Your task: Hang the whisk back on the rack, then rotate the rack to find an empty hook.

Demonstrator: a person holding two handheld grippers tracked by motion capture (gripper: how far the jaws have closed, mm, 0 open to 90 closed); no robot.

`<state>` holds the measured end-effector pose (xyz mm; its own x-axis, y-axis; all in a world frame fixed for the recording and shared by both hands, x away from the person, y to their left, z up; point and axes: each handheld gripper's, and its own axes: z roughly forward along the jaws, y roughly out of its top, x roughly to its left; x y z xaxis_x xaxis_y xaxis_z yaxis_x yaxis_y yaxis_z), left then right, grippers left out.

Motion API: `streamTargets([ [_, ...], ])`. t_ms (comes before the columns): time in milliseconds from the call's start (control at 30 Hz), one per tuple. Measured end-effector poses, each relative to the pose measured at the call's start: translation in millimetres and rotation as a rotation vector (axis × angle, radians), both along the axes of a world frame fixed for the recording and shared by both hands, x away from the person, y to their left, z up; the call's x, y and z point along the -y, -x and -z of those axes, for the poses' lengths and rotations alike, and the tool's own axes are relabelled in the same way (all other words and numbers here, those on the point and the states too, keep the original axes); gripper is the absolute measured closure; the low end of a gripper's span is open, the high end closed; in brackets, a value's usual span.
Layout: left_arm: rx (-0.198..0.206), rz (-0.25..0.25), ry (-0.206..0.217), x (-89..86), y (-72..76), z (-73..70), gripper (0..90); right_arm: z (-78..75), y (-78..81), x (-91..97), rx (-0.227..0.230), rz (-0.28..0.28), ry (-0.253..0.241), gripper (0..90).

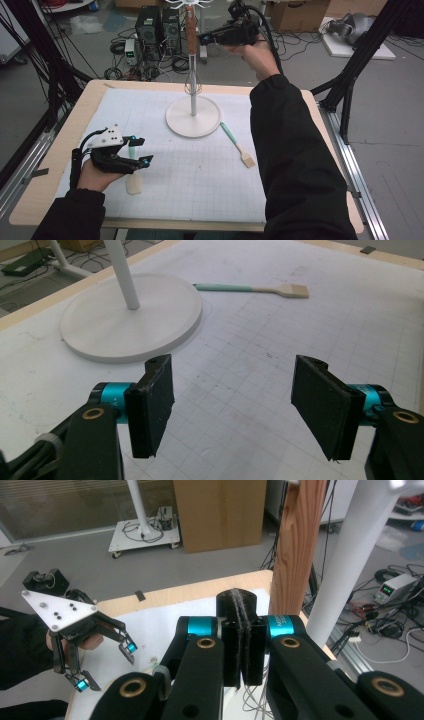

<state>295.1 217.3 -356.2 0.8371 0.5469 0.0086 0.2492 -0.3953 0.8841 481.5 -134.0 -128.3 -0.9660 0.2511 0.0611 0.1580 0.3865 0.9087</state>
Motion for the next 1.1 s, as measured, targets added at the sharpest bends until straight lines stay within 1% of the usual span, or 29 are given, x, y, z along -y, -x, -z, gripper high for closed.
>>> streamTargets([
  [33, 0.000, 0.000, 0.000, -0.1, 0.0, 0.0, 33.7, -0.9, -0.1, 1.2, 0.002, 0.000, -0.002, 89.4],
  [100, 0.000, -0.001, 0.001, -0.3, 0.0, 0.0, 33.7, -2.4, -0.3, 2.9, 0.000, 0.001, -0.021, 89.5],
  [233, 0.000, -0.003, -0.003, -0.2, 0.0, 0.4, 33.6, -10.9, 0.6, 2.1, 0.014, 0.003, -0.029, 89.6],
  [367, 0.001, -0.002, 0.003, 0.6, 0.4, -0.2, 33.6, -21.4, 1.2, 1.0, 0.037, 0.026, -0.035, 89.6],
  [400, 0.003, 0.000, -0.001, 0.7, 0.6, -0.2, 33.6, -23.7, 0.7, 1.6, 0.038, 0.034, -0.050, 89.6],
  [433, 0.001, 0.003, -0.002, 0.9, 0.7, 0.1, 33.6, -25.2, -0.2, 2.1, 0.033, 0.041, -0.053, 89.7],
  [500, 0.001, 0.002, -0.001, 1.2, 0.6, 0.8, 33.6, -28.6, -2.1, 1.7, 0.036, 0.053, -0.042, 89.6],
  [567, -0.002, 0.004, -0.002, 1.5, 0.5, 1.1, 33.5, -32.0, -3.2, 0.9, 0.049, 0.059, -0.038, 89.6],
  [600, -0.001, 0.004, -0.001, 1.5, 0.6, 1.1, 33.5, -33.7, -4.3, 0.5, 0.044, 0.063, -0.049, 89.7],
  [667, 0.000, 0.003, 0.000, 1.1, 0.6, 1.1, 33.5, -35.7, -6.3, -1.2, 0.049, 0.073, -0.049, 89.7],
  [767, -0.003, 0.003, 0.000, 0.4, 0.1, 1.5, 33.5, -37.4, -7.8, -4.5, 0.060, 0.075, -0.061, 89.7],
  [933, -0.004, 0.006, 0.001, 0.8, -0.6, 2.3, 33.5, -36.6, -7.9, -9.7, 0.059, 0.072, -0.064, 89.7],
  [1100, -0.006, 0.006, 0.001, 0.3, -0.6, 2.6, 33.6, -36.7, -8.1, -11.8, 0.058, 0.085, -0.060, 89.8],
])
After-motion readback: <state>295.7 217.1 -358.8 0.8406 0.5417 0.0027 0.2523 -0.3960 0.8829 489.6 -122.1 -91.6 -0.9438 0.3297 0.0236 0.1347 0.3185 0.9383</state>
